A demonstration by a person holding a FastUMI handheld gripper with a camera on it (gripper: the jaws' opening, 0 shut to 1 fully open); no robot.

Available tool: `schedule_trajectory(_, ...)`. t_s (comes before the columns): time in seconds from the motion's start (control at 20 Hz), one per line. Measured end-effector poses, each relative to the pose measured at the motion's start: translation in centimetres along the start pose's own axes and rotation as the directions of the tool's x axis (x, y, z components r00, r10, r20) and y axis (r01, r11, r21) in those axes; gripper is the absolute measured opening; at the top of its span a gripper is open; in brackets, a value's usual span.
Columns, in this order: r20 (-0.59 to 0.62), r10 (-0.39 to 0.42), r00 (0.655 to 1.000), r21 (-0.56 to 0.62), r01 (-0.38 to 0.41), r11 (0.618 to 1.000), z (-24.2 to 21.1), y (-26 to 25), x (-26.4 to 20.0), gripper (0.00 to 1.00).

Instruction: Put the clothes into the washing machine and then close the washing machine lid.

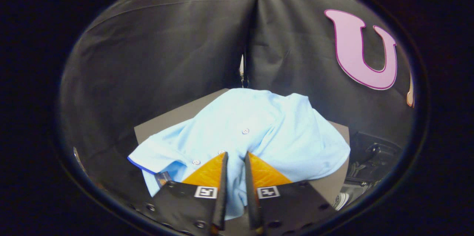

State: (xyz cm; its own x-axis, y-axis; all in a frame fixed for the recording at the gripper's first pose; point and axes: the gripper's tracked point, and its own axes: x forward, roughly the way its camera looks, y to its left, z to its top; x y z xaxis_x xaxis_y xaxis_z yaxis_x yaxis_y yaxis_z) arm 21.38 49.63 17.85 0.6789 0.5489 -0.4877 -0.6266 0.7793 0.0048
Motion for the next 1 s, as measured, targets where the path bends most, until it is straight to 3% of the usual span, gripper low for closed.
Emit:
schedule_trajectory(0.05, -0.014, -0.016, 1.000, -0.005, 0.016, 1.000, -0.01, -0.12, 0.08, 0.18)
schedule_trajectory(0.55, 0.017, -0.014, 1.000, -0.027, 0.014, 1.000, 0.20, -0.20, -0.10, 0.18)
schedule_trajectory(1.0, 0.062, -0.014, 0.998, 0.040, 0.011, 0.999, -0.01, -0.78, -0.82, 0.18)
